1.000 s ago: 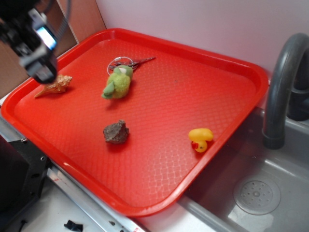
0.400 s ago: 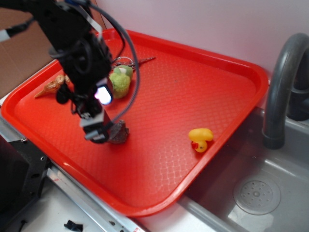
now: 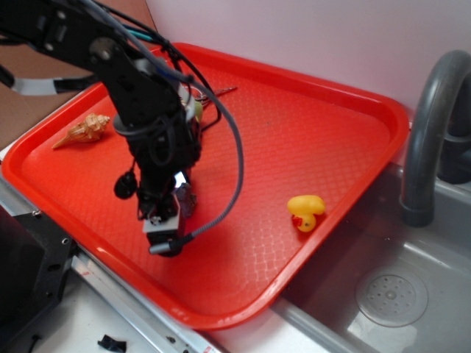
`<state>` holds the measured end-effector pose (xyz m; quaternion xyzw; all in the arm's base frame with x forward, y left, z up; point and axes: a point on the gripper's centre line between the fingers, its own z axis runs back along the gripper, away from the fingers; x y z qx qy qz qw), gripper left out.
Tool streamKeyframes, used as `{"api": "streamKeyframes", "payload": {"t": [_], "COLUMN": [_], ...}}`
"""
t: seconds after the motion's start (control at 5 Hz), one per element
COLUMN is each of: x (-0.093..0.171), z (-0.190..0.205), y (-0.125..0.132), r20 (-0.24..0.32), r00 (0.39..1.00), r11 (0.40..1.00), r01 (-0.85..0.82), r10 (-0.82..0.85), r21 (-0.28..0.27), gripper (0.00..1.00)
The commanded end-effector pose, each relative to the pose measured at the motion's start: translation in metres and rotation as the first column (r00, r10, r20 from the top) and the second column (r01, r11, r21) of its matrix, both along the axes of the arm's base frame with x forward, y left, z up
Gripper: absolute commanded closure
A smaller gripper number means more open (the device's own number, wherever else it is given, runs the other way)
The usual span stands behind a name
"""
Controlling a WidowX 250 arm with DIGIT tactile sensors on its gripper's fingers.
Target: Grab the rock.
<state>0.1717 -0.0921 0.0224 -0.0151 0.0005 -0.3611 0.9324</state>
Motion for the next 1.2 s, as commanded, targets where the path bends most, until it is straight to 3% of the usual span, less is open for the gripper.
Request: {"api": "streamKeyframes", "payload": {"t": [0.0, 0.4, 0.6, 0.8, 1.0], "x": [-0.004, 0.000, 0.004, 0.003, -0.002], "z": [-0.001, 0.006, 0.054, 0.104, 0.154], "y": [-0.001, 0.006, 0.010, 0.015, 0.027], "r20": [0.033, 0.024, -0.007, -0.002, 0.032], "r00": [0.999, 0.990, 0.925, 0.803, 0.720], "r11": [0.998, 0.989, 0.925, 0.801, 0.717], "r01": [-0.039, -0.141, -0.380, -0.595, -0.686], "r10": [0.038, 0.141, 0.381, 0.596, 0.693], "r21": [0.045, 0.042, 0.022, -0.055, -0.123], "gripper": [1.00, 1.00, 1.00, 1.00, 1.00]}}
